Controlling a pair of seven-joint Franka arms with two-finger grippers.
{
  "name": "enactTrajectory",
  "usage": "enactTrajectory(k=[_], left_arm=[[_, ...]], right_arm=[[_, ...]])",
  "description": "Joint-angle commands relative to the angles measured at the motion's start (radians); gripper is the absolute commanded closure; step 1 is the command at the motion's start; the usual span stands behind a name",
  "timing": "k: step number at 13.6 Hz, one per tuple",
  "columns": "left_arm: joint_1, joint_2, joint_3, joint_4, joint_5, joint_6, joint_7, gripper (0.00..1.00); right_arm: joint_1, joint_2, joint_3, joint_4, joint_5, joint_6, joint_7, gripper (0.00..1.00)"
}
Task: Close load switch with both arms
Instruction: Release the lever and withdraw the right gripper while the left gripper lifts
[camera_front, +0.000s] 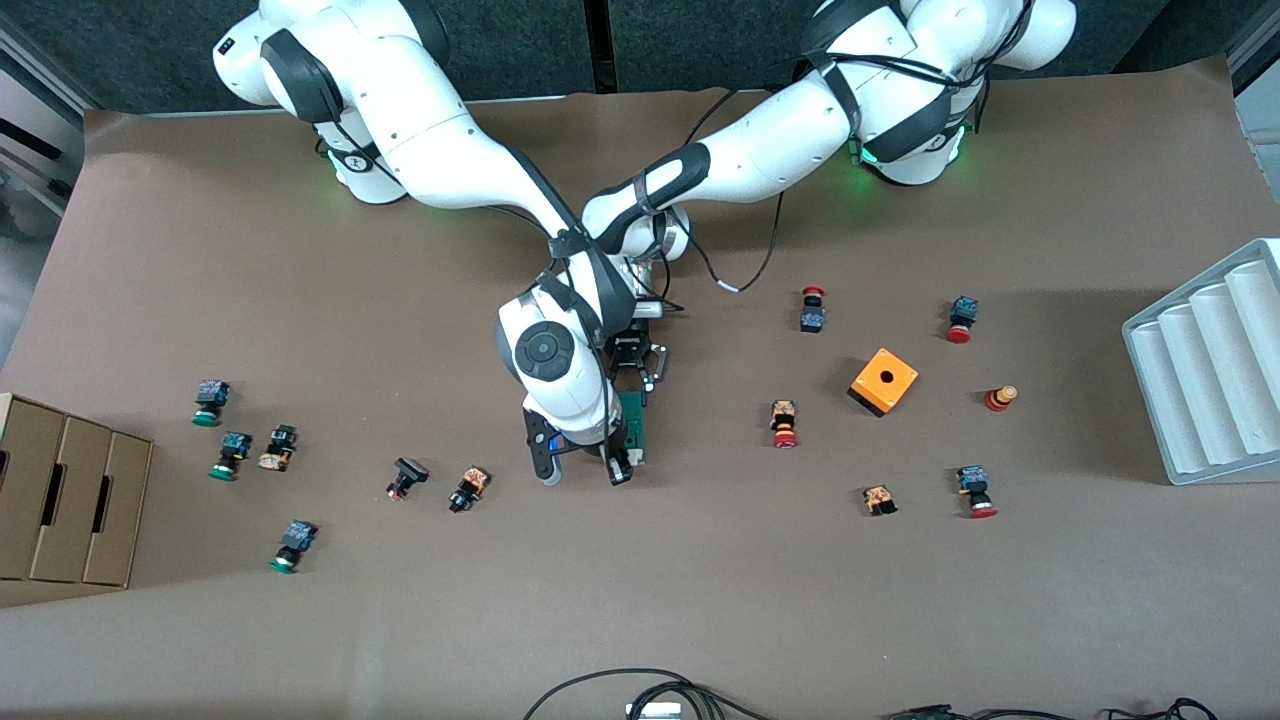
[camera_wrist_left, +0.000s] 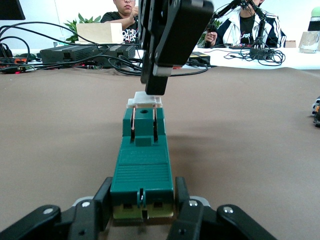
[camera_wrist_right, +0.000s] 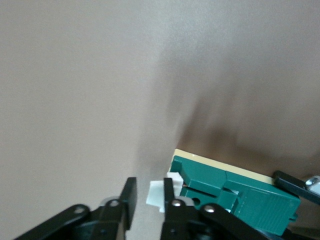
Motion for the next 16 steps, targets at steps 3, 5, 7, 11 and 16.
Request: enactTrajectory(k=[3,5,7,11,16], left_arm=[[-0.003,0.000,-0.004,-0.006,-0.007,-0.016,-0.006,0.46],[-0.003,-0.001,-0.004,-0.006,-0.009,-0.016,-0.006,0.46],[-0.003,-0.003,-0.004,-0.006,-0.007,-0.016,0.003,0.42],[-0.003,-0.010,-0.002,-0.008,-0.009,-0.016,0.005,0.00],[-0.002,-0.096,-0.002,-0.041,-0.097,0.004,0.049,0.00]], right_arm=[[-0.032,-0.071,-0.043,0.043,-0.010,-0.148,-0.194,0.01],[-0.049,-0.106,-0.069,0.042,-0.018,-0.211,-0.327,0.01],[-0.079,-0.185,-0.083,0.011,-0.016,-0.260,-0.505,0.01],[-0.203,-0.359,-0.087,-0.020,-0.009,-0.505,-0.814,0.01],[-0.376,-0.644,-0.065,-0.196,-0.116,-0.674,-1.251,0.01]])
